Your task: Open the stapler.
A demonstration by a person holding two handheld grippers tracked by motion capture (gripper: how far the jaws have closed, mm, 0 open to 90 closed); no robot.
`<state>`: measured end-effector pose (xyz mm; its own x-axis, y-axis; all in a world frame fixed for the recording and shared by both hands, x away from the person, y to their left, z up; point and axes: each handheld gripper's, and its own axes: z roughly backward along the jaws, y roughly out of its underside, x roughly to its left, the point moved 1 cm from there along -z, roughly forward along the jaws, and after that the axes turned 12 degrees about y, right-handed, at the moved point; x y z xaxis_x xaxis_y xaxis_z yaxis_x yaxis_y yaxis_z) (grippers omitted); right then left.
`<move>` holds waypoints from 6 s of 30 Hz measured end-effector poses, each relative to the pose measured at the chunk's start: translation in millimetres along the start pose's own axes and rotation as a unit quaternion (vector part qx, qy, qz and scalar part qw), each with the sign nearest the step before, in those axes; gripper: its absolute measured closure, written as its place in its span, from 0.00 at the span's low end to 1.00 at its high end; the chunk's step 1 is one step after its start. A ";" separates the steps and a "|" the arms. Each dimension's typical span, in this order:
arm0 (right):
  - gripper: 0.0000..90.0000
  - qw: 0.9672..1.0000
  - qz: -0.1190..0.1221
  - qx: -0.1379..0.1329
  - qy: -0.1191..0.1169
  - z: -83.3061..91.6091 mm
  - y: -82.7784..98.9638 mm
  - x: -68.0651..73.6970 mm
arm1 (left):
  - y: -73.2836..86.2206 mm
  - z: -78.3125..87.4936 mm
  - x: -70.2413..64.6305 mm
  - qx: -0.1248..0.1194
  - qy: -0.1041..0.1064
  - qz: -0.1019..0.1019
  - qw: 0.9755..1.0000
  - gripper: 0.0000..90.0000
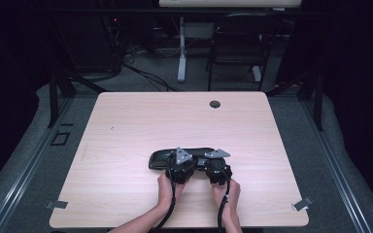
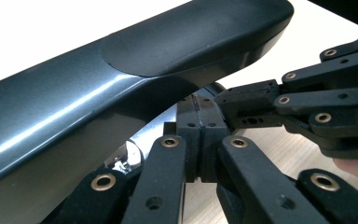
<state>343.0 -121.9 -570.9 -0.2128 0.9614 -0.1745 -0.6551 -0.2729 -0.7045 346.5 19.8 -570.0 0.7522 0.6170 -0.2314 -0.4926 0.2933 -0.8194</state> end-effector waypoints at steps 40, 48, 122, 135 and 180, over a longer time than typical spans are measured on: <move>1.00 1.000 -0.016 -0.016 -0.004 -1.2 3.6 1.0 | 4.7 -16.5 0.9 -0.065 -0.012 0.040 0.997 1.00; 1.00 1.000 -0.012 -0.015 -0.002 -0.5 4.0 1.5 | 4.4 -17.3 1.0 -0.067 -0.010 0.040 0.997 1.00; 1.00 1.000 -0.007 -0.014 -0.006 -4.3 0.5 0.8 | 8.9 -20.1 1.3 -0.119 0.007 0.048 0.992 1.00; 1.00 1.000 -0.005 -0.013 -0.007 -4.6 -1.7 2.7 | 6.4 -23.3 7.3 -0.105 0.014 0.065 0.992 1.00; 1.00 0.999 -0.021 -0.037 0.002 -8.9 0.8 4.6 | -9.9 -2.2 11.7 -0.138 0.006 0.054 0.989 1.00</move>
<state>347.9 -117.4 -578.4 -0.1827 0.9722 -0.1465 -0.6085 -0.2289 -0.7599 361.2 22.5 -565.7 0.7069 0.6253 -0.3306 -0.4333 0.0134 -0.9011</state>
